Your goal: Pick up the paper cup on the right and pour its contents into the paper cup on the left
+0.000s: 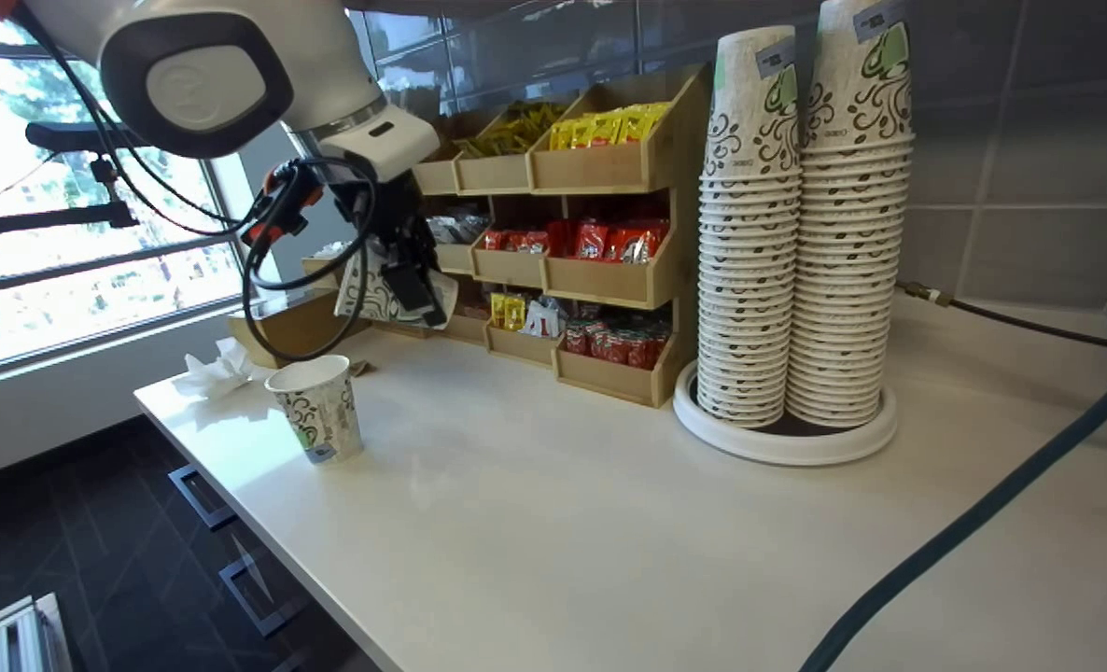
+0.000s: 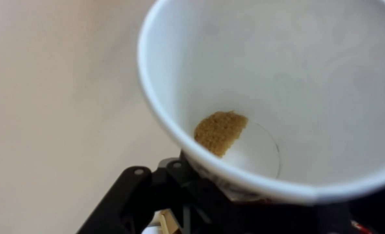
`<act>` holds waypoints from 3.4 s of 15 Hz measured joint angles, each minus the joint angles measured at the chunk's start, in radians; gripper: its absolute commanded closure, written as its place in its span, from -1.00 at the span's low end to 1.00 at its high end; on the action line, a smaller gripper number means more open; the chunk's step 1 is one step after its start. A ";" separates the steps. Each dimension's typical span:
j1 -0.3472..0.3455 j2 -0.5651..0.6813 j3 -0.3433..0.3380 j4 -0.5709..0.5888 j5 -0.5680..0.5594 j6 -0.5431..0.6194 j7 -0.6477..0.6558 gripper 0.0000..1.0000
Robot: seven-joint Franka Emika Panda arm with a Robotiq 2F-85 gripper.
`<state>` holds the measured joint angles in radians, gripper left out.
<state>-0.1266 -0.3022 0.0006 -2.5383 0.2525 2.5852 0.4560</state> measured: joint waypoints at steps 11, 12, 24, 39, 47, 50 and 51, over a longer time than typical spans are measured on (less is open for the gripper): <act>0.263 -0.118 -0.113 -0.132 0.196 0.240 -0.433 -0.33; 0.277 -0.125 -0.127 -0.138 0.205 0.240 -0.448 -0.33; 0.473 -0.144 -0.255 -0.166 0.327 0.341 -0.675 0.17; 0.843 -0.265 -0.601 -0.204 0.491 0.439 -1.125 0.17; 0.959 -0.310 -0.727 -0.204 0.591 0.438 -1.364 0.17; 0.996 -0.336 -0.769 -0.204 0.630 0.429 -1.466 0.17; 1.008 -0.345 -0.782 -0.204 0.646 0.425 -1.500 0.17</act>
<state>0.8813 -0.6471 -0.7813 -2.7428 0.8986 3.0098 -1.0443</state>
